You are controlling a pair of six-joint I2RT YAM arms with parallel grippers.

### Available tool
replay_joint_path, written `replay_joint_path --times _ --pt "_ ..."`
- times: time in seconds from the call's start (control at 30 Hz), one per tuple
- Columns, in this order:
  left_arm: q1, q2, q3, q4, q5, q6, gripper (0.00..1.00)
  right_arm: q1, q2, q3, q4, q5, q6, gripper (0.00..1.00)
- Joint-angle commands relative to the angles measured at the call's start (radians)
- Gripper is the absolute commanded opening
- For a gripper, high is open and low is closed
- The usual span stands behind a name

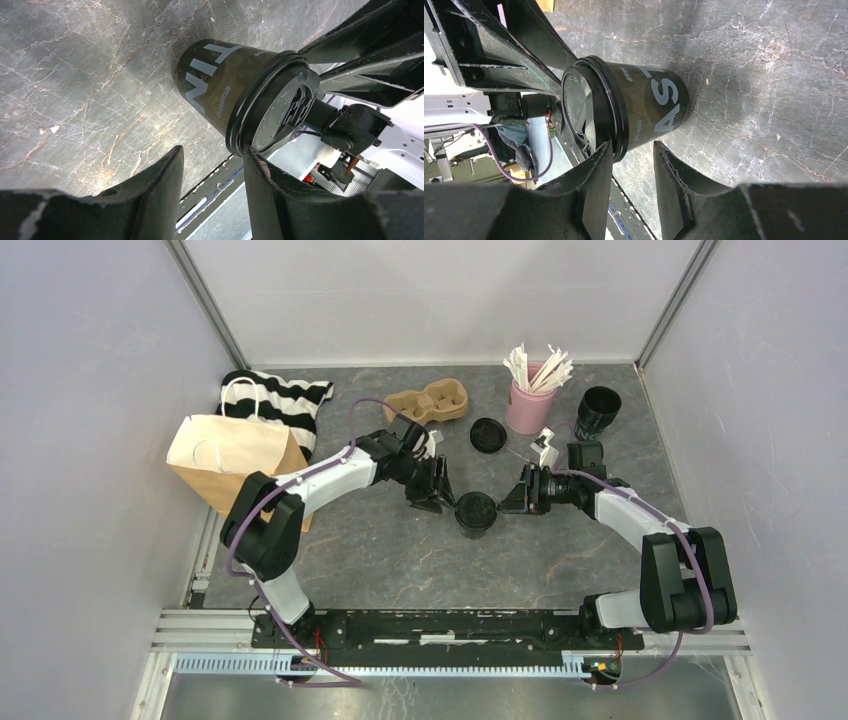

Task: Pack the takeout coffee

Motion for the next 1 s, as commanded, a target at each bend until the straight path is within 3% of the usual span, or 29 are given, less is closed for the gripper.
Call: replay_joint_path --times 0.0,0.33,0.57,0.73,0.97 --pt "-0.014 0.027 0.025 0.028 0.029 -0.022 0.54 0.003 0.007 -0.001 0.048 -0.025 0.005 0.41" --pt "-0.022 0.060 0.043 -0.027 -0.025 -0.004 0.55 0.016 0.022 -0.024 0.043 0.014 0.000 0.39" --pt "-0.029 0.101 0.092 -0.139 -0.136 0.046 0.54 0.016 0.043 -0.040 -0.043 0.150 -0.034 0.39" --pt "-0.040 0.118 0.046 -0.172 -0.229 0.085 0.51 0.016 0.055 -0.059 -0.114 0.289 -0.105 0.39" --pt "-0.048 0.106 0.036 -0.175 -0.262 0.111 0.49 0.018 0.052 -0.069 -0.124 0.264 -0.123 0.38"
